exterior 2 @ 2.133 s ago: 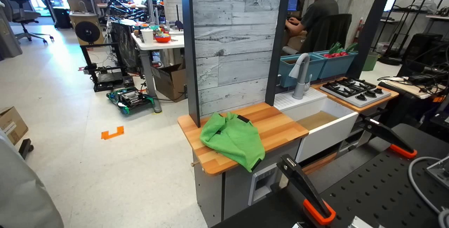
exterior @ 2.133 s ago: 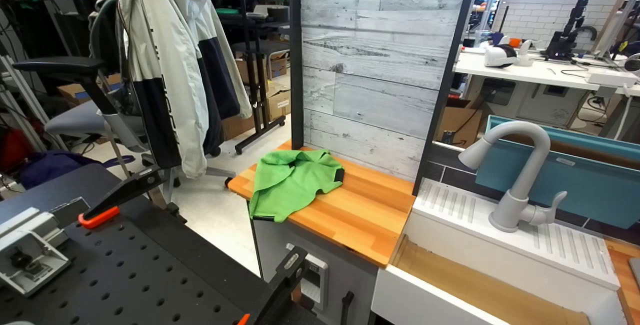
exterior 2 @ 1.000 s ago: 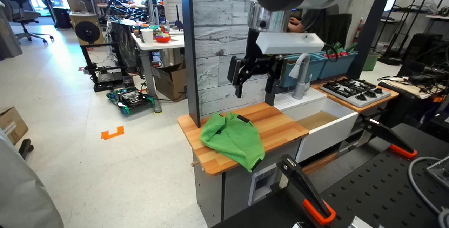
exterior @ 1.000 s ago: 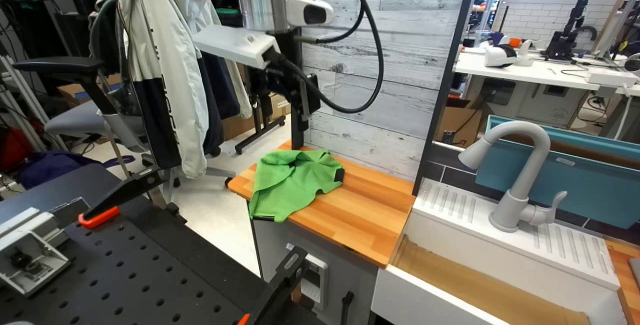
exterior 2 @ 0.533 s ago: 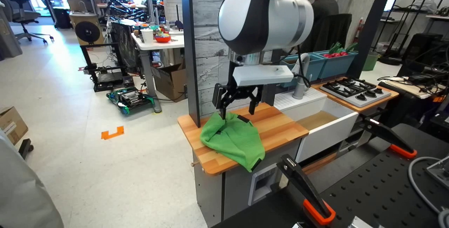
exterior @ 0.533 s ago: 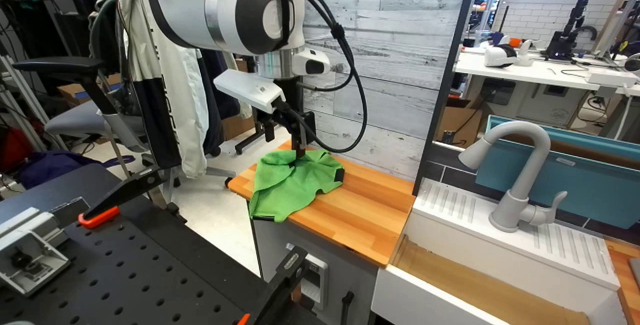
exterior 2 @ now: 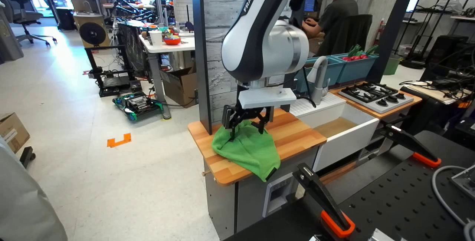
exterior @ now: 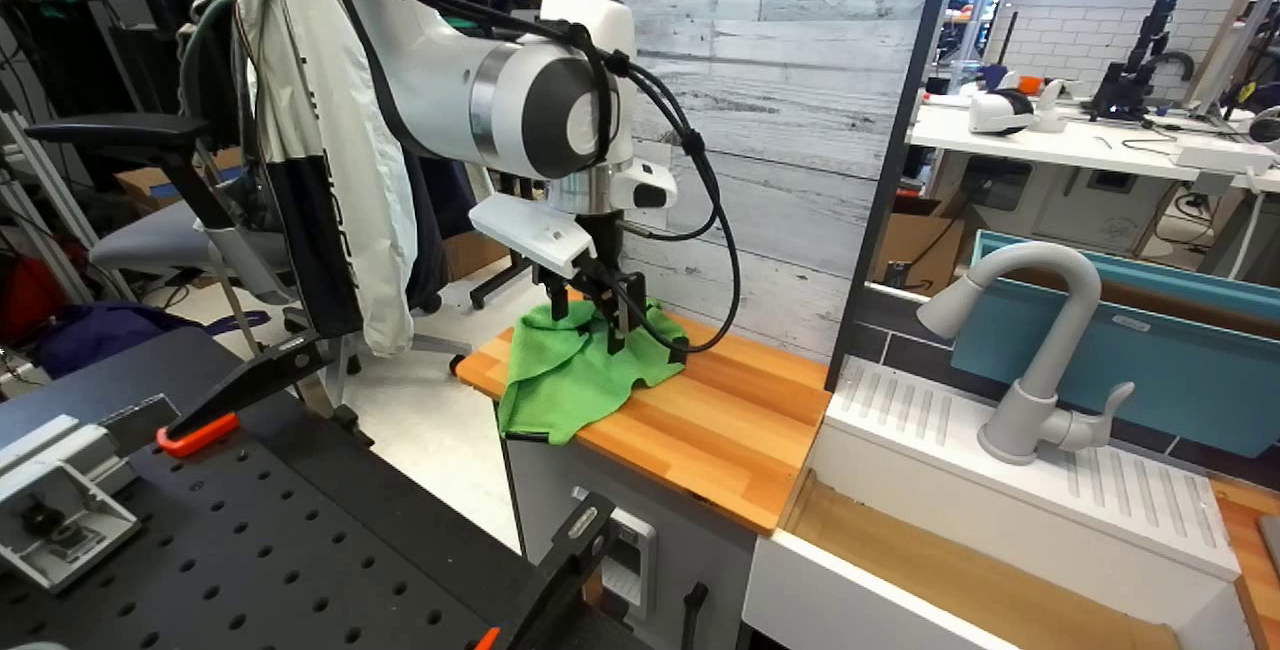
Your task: Push the rag to the right
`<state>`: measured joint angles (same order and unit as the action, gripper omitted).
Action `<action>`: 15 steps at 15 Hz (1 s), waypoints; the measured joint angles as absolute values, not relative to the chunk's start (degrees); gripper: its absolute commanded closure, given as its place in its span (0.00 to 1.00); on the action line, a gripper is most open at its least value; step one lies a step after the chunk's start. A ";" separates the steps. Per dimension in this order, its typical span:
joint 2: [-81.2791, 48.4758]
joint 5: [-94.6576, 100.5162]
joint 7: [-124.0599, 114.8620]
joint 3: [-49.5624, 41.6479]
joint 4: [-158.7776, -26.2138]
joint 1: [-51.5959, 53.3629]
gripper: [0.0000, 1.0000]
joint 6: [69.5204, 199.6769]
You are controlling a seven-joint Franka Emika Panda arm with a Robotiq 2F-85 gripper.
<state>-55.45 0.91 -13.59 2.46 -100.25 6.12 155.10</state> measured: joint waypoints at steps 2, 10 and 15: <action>-57.81 0.68 -13.59 2.12 -97.19 6.11 0.00 153.91; -64.77 0.67 -13.59 0.54 -86.70 6.18 0.00 149.26; -67.12 0.67 -13.59 -0.15 -81.85 6.25 0.00 146.11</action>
